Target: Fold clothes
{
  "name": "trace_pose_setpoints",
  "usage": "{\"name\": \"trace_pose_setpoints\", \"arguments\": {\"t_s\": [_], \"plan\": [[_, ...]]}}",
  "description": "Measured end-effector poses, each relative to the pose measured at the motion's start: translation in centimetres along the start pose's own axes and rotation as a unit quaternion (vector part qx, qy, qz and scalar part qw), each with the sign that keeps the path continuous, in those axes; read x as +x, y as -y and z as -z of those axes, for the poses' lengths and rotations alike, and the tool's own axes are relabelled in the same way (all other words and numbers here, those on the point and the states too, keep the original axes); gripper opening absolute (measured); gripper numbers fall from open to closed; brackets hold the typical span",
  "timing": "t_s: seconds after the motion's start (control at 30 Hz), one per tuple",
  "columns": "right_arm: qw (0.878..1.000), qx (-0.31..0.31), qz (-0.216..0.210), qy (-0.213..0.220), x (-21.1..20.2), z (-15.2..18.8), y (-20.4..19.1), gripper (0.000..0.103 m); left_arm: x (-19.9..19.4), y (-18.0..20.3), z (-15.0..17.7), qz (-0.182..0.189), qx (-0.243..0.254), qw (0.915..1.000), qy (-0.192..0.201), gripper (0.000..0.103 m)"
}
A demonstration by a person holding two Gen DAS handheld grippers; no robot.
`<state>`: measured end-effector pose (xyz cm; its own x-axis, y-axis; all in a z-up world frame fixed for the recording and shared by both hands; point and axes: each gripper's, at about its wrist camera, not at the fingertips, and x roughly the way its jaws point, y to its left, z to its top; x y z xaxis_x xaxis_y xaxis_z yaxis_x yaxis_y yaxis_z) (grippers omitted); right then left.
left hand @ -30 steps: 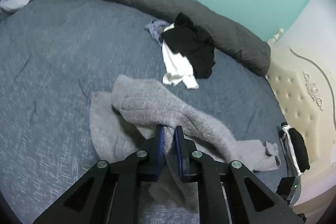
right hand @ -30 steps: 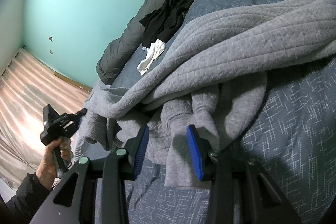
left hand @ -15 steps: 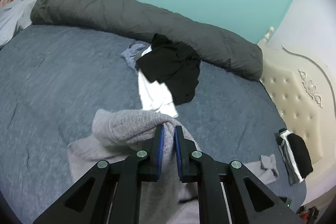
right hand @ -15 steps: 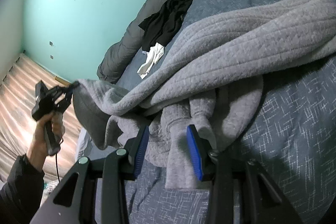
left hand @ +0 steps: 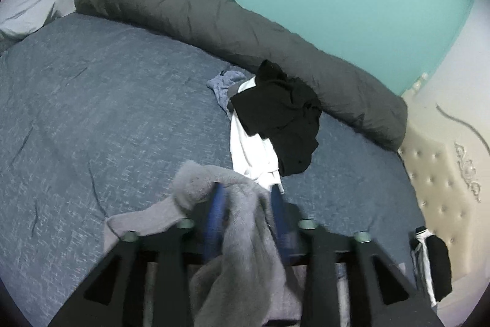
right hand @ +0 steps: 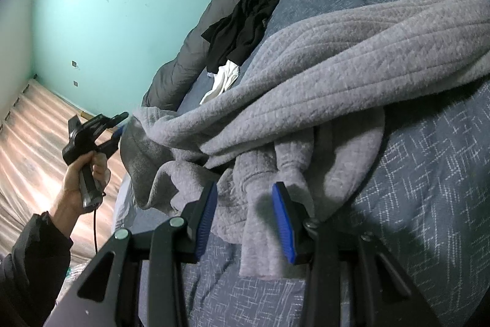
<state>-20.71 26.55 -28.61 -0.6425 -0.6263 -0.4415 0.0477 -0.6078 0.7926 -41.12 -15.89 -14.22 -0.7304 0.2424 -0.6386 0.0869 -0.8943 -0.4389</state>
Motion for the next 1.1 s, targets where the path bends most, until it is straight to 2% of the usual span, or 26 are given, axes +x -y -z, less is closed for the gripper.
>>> {"name": "trace_pose_setpoints", "arguments": {"t_s": [0.17, 0.4, 0.43, 0.5, 0.6, 0.67, 0.77, 0.83, 0.9, 0.93, 0.97, 1.0, 1.1], "plan": [[1.0, -0.002, 0.003, -0.003, 0.0, 0.4, 0.0, 0.038, -1.8, -3.8, 1.0, -0.013, -0.007, 0.9999, -0.004, 0.042], [1.0, -0.007, 0.014, -0.002, -0.1, 0.5, 0.0, 0.038, 0.7, -7.8, 6.1, -0.027, -0.005, 0.9969, -0.074, 0.042], [1.0, -0.01, 0.022, 0.001, -0.2, 0.5, 0.0, 0.039, 1.1, -8.2, 7.0, -0.031, -0.002, 0.9959, -0.085, 0.043], [0.999, -0.014, 0.035, 0.009, -0.5, 0.4, 0.1, 0.048, 1.7, -8.8, 8.3, -0.039, 0.003, 0.9943, -0.099, 0.044], [0.998, -0.017, 0.053, 0.019, -1.0, 0.2, 0.1, 0.053, 2.5, -9.8, 9.9, -0.043, -0.003, 0.993, -0.11, 0.044], [0.997, -0.024, 0.073, 0.016, -0.8, 0.2, 0.0, 0.054, 2.9, -10.2, 10.6, -0.044, -0.007, 0.9926, -0.113, 0.043], [0.997, -0.031, 0.075, -0.004, 0.1, 0.5, -0.1, 0.054, 3.4, -10.4, 11.4, -0.048, -0.005, 0.992, -0.117, 0.042], [0.996, -0.034, 0.075, -0.024, 1.1, 0.8, -0.1, 0.054, 3.6, -10.2, 11.7, -0.052, -0.001, 0.9915, -0.119, 0.021], [0.996, -0.027, 0.072, -0.039, 2.0, 0.9, 0.3, 0.027, 3.8, -9.8, 11.9, -0.055, 0.003, 0.9912, -0.121, 0.009], [0.997, -0.025, 0.069, -0.039, 2.0, 0.8, 0.4, 0.024, 3.9, -9.6, 12.0, -0.057, 0.004, 0.991, -0.121, 0.0], [0.997, -0.023, 0.065, -0.039, 2.1, 0.7, 0.5, 0.017, 3.7, -9.3, 12.0, -0.059, 0.009, 0.9912, -0.118, 0.0], [0.997, -0.027, 0.06, -0.034, 1.9, 0.5, 0.3, 0.013, 3.5, -9.0, 12.0, -0.061, 0.015, 0.9915, -0.114, 0.0], [0.998, -0.035, 0.041, -0.012, 0.4, 0.1, -0.4, 0.011, 2.3, -8.1, 11.7, -0.062, 0.027, 0.9923, -0.103, 0.0]]}}
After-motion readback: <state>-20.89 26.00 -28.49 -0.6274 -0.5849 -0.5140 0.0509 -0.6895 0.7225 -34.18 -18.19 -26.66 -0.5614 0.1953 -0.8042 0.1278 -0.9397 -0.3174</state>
